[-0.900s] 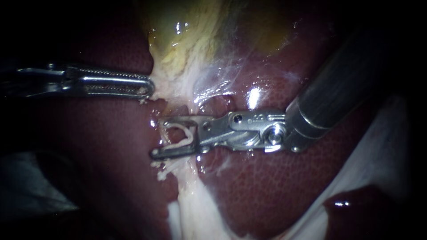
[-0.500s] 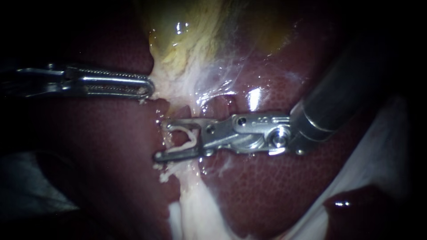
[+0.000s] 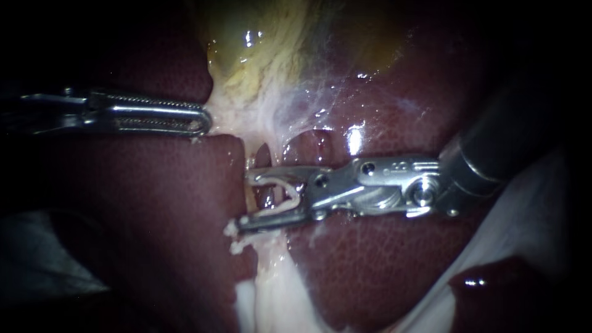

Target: Clipping third clip left tube

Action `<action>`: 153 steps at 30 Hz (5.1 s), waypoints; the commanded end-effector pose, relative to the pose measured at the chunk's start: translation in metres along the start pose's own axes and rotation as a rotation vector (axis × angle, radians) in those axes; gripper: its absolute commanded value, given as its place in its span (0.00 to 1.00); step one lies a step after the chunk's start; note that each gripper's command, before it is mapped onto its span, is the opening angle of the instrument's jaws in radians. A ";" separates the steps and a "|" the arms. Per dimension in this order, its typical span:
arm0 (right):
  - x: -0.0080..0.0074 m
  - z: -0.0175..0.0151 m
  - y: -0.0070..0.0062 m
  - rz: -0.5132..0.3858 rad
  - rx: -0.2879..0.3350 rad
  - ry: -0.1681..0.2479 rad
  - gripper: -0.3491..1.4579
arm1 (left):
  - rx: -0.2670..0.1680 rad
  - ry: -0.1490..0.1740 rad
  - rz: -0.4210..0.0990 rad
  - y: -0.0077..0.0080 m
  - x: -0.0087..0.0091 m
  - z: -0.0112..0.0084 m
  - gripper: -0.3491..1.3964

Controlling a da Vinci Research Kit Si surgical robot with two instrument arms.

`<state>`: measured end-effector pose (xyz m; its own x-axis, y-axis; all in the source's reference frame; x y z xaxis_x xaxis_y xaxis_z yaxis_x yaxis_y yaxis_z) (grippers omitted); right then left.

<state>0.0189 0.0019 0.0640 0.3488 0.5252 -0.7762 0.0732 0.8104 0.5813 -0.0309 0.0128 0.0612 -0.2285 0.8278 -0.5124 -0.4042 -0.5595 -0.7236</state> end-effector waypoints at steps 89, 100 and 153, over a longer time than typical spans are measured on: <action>0.0011 0.0036 0.0036 0.252 0.245 0.239 0.47 | -0.001 -0.001 -0.001 0.0000 0.0000 -0.0002 0.00; 0.0024 0.0020 0.0034 0.264 0.236 0.253 0.45 | -0.001 -0.001 -0.001 0.0000 0.0000 -0.0002 0.00; -0.0039 0.0001 0.0050 0.245 0.149 0.052 0.45 | -0.003 -0.002 0.000 -0.0001 -0.0001 -0.0006 0.00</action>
<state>0.0180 0.0039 0.0699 0.3248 0.7162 -0.6177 0.1314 0.6126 0.7794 -0.0303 0.0128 0.0611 -0.2299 0.8278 -0.5117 -0.4014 -0.5596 -0.7251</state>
